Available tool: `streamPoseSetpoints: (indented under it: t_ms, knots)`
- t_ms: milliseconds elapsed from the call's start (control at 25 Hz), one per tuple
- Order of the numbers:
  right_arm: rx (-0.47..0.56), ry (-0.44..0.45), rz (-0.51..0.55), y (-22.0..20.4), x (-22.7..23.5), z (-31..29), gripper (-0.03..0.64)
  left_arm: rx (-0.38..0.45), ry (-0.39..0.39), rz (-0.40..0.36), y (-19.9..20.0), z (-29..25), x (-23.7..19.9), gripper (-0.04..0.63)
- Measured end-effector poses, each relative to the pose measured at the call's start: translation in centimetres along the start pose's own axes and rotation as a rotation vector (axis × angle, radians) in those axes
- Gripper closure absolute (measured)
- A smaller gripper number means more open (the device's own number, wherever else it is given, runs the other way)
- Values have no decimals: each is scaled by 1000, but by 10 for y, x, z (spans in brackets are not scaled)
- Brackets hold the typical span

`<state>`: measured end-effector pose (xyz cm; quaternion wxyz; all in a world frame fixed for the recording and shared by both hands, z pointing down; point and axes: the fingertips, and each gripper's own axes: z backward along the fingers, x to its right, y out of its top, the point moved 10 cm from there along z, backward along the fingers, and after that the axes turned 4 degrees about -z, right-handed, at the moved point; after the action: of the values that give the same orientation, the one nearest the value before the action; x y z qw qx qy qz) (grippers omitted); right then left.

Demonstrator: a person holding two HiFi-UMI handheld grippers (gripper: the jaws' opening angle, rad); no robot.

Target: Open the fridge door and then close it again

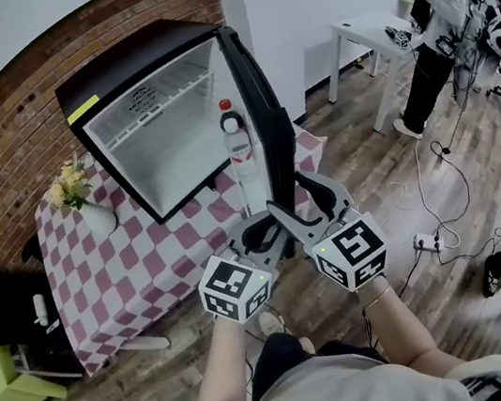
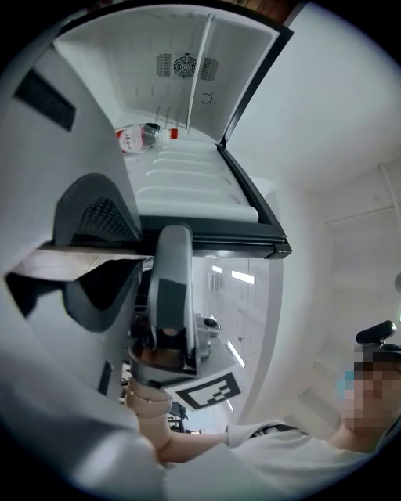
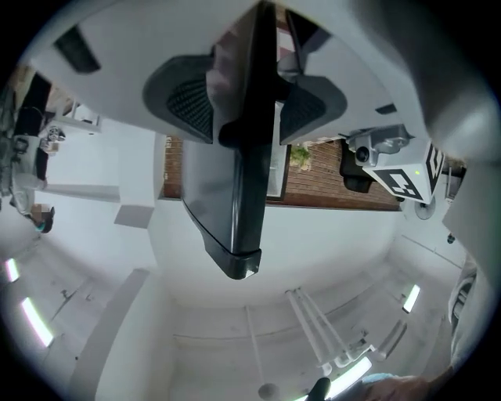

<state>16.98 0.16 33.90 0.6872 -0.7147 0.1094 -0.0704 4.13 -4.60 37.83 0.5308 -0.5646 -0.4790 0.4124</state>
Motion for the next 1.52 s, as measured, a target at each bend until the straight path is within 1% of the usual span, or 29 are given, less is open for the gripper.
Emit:
streamPoseSetpoints:
  t_ms: [120,360,480,600,760,920,1200,1400,1520]
  knots:
    - [-9,-51,7,-3,11,10,397,-9,-27,-10,1,-13,9,525]
    - [6,-100,-26,-6,29,26,430,-27,-57,-39,9,-27,23,525]
    - [16,-135,-48,-9,39,36,444,-40,-56,-48,10,-29,29,525]
    - [34,-160,-67,-11,48,43,453,-21,-23,-41,13,-25,28,525]
    - [45,-179,-84,-13,57,48,459,19,39,-19,20,-15,21,526]
    - [57,-192,-104,-17,66,53,466,37,108,-9,22,-6,11,534]
    - [45,-222,-105,-17,78,58,469,54,161,28,17,4,1,552]
    - [49,-266,-106,-18,89,63,472,61,194,30,16,12,-8,557]
    - [57,-299,-120,-20,97,65,474,57,196,46,12,13,-14,560]
